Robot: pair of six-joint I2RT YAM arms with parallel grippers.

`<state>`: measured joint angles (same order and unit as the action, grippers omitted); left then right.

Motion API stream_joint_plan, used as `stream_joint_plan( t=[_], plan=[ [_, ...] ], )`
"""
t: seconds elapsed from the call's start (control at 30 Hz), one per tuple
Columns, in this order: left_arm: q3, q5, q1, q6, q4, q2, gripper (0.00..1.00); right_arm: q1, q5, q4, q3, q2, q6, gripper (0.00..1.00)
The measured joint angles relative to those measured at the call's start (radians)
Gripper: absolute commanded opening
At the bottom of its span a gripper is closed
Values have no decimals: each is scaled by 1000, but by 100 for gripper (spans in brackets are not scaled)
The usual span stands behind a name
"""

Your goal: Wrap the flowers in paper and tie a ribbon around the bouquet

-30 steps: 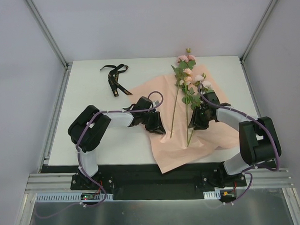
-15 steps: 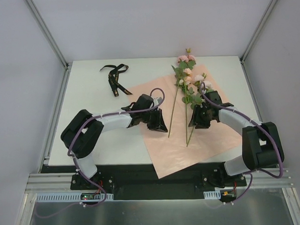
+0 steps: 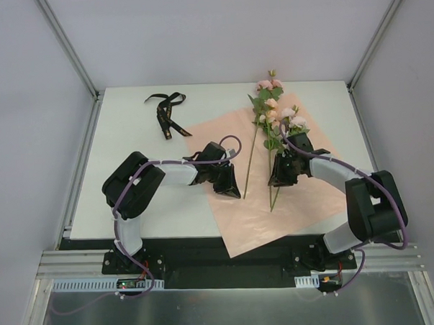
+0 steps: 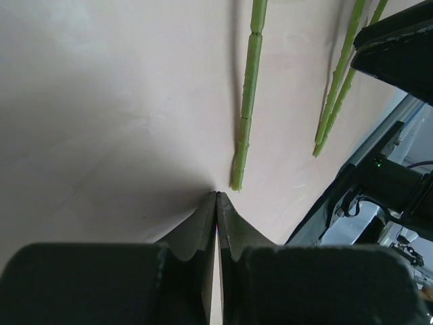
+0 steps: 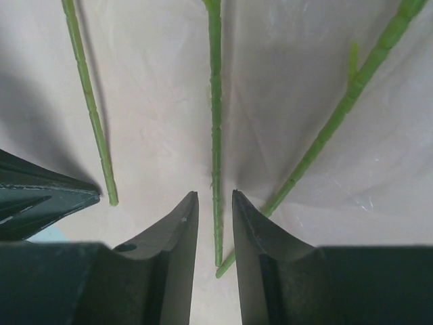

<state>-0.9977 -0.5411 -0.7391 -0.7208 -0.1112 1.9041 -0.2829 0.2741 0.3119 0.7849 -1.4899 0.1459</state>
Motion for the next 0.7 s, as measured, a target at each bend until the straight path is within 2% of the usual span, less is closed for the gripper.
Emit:
stream_joint_plan(
  t=[0.1,0.3,0.4,0.7],
  plan=[
    [0,0,0,0,0,0,2,-11,0,-5,0,-29,0,29],
    [0,0,0,0,-3,0,2,-18,1,-21,0,-56,7,10],
    [0,0,0,0,-5,0,2,-31,6,-28,0,-56,22,7],
    [0,0,-1,0,-6,0,2,-49,53,-58,1,-51,102,6]
  ],
)
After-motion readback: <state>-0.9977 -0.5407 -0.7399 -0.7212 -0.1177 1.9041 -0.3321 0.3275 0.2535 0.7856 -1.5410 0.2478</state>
